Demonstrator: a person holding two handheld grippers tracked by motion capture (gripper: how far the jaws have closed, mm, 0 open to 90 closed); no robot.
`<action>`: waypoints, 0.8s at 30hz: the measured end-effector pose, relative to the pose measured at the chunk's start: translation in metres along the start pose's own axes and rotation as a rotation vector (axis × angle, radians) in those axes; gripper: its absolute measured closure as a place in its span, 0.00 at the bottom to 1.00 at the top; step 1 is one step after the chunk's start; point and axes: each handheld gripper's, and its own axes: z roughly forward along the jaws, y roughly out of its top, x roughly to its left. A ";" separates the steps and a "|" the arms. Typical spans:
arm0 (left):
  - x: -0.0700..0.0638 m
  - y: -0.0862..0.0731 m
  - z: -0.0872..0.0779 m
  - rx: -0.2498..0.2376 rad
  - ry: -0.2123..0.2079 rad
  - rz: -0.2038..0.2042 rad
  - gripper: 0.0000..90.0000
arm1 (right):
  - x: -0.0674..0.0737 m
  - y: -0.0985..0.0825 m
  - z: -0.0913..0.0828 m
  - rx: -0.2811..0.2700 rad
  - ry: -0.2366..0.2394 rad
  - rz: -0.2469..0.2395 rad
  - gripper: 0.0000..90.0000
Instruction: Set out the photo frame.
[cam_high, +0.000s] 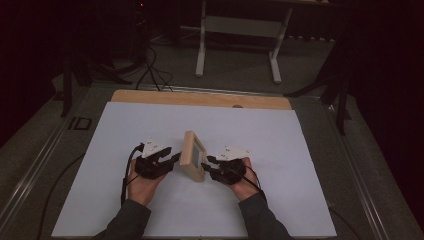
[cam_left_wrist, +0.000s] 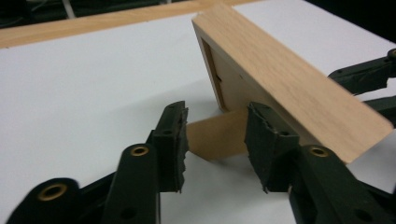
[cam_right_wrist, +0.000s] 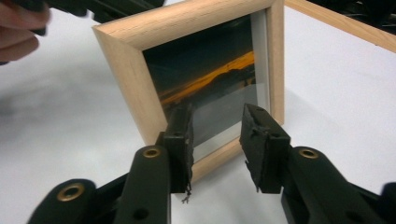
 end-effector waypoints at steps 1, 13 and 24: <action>0.000 0.001 -0.002 -0.005 0.002 -0.005 0.62 | -0.001 0.000 0.000 -0.001 -0.002 0.002 0.69; 0.001 0.010 -0.016 -0.050 -0.020 -0.039 0.47 | -0.007 0.000 -0.005 -0.009 -0.015 0.027 0.63; -0.008 0.015 -0.021 -0.076 -0.056 -0.055 0.41 | -0.012 0.000 -0.008 -0.015 -0.023 0.042 0.61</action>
